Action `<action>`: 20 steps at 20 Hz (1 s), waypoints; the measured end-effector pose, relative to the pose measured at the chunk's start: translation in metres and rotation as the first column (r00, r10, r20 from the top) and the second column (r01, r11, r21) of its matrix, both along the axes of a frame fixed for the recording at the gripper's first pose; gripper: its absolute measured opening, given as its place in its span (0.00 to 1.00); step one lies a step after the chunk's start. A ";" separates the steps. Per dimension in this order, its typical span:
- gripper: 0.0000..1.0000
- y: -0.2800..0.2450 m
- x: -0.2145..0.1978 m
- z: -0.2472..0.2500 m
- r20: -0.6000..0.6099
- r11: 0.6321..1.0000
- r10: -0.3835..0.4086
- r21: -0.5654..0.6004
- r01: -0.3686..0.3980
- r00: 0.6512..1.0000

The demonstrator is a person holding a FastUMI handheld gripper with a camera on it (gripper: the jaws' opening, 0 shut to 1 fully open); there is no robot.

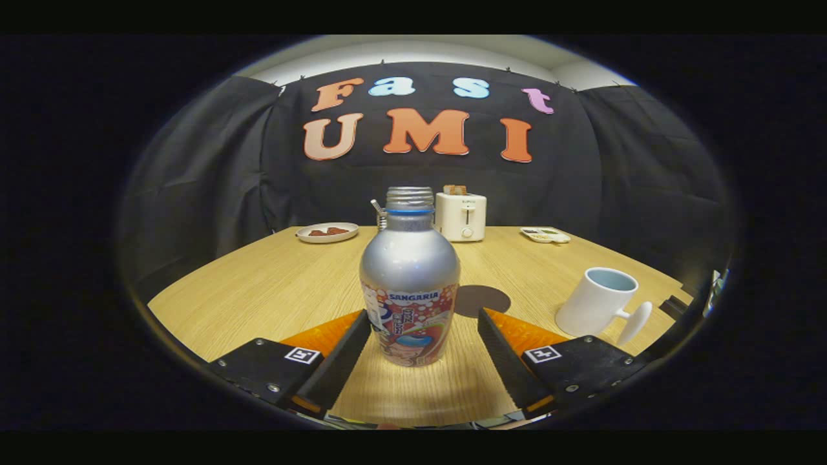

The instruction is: Take the bottle from table, then pour the juice into the cup, finally place the bottle on the coaster

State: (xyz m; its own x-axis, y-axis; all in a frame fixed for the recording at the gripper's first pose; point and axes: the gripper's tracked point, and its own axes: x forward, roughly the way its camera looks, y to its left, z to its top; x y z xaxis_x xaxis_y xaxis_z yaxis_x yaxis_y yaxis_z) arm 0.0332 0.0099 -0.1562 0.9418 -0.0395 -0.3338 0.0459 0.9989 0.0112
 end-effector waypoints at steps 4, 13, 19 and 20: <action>0.99 0.003 0.008 -0.012 -0.024 0.999 0.009 -0.033 -0.009 1.000; 0.76 0.014 -0.002 0.016 0.039 0.990 0.008 0.139 -0.013 0.999; 0.75 -0.008 0.005 0.038 0.073 0.924 -0.067 0.381 0.034 0.995; 0.75 -0.016 0.009 0.038 0.065 0.908 -0.090 0.414 0.055 0.994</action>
